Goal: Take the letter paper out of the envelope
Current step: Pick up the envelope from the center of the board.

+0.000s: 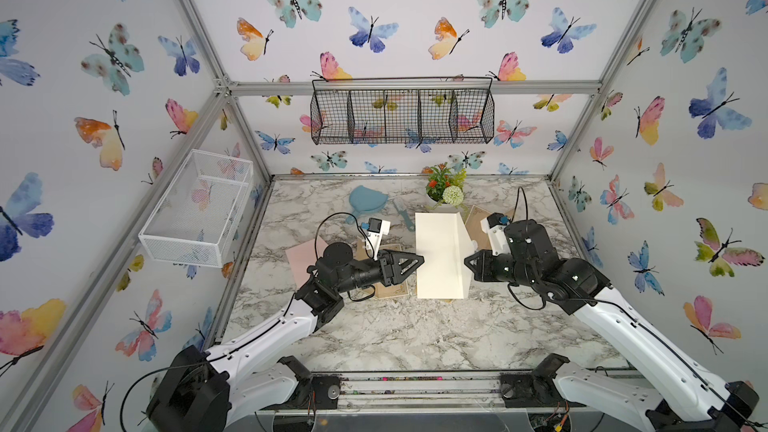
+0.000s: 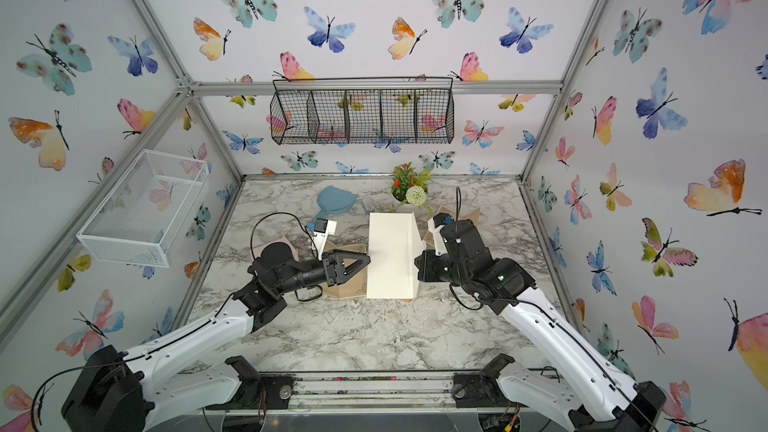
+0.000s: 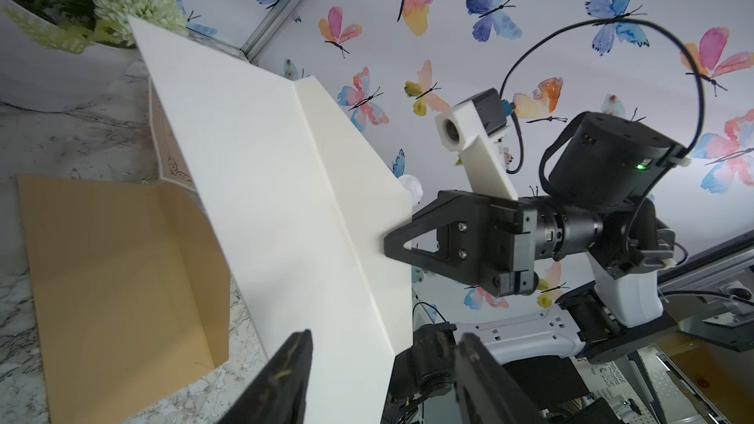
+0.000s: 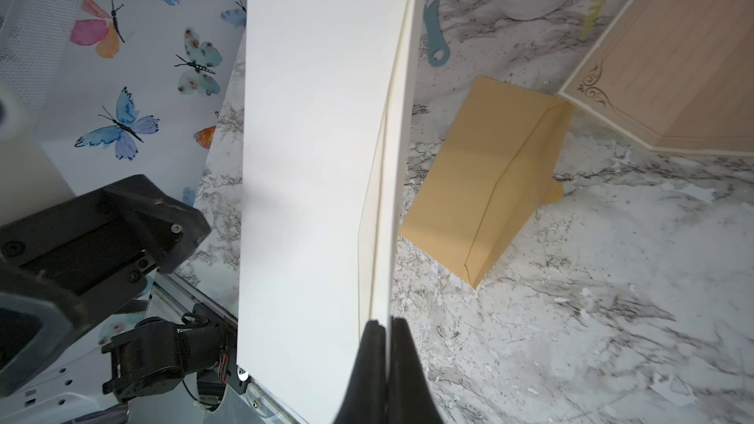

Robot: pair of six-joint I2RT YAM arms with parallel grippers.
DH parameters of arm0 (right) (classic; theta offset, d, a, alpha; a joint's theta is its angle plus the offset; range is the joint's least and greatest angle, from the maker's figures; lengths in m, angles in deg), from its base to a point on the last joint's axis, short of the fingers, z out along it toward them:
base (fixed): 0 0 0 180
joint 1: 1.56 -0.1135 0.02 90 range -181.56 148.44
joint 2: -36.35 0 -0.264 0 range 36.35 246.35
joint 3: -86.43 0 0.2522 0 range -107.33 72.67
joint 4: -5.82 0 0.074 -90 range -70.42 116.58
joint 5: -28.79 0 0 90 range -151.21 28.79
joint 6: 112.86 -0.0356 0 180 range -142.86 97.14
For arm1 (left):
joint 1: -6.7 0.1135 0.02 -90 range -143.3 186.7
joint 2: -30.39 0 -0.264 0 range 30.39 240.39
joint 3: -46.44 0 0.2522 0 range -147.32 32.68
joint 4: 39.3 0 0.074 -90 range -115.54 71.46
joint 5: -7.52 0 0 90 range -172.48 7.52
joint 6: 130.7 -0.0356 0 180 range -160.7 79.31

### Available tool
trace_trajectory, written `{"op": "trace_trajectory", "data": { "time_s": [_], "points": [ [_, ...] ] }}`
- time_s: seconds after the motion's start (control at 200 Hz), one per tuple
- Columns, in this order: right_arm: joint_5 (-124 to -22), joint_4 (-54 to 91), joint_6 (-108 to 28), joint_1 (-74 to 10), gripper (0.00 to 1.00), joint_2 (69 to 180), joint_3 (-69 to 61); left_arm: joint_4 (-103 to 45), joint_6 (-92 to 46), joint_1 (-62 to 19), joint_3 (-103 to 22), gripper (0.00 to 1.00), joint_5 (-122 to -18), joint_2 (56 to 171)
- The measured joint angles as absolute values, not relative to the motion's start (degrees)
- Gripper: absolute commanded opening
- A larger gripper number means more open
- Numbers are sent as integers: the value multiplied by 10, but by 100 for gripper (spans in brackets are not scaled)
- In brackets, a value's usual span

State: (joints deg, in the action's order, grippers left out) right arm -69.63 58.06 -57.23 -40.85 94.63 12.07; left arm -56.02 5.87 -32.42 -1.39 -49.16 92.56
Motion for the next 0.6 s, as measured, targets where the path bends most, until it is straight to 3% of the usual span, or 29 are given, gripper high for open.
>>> {"op": "trace_trajectory", "data": {
  "time_s": [0.24, 0.601],
  "points": [
    [-725, 541, -573, -455, 1, 957, 121, -496, 27, -324, -11, 59, -539, 893],
    [-705, 546, -570, -462, 1, 947, 89, -367, -31, -324, -25, 60, -630, 819]
  ]
}}
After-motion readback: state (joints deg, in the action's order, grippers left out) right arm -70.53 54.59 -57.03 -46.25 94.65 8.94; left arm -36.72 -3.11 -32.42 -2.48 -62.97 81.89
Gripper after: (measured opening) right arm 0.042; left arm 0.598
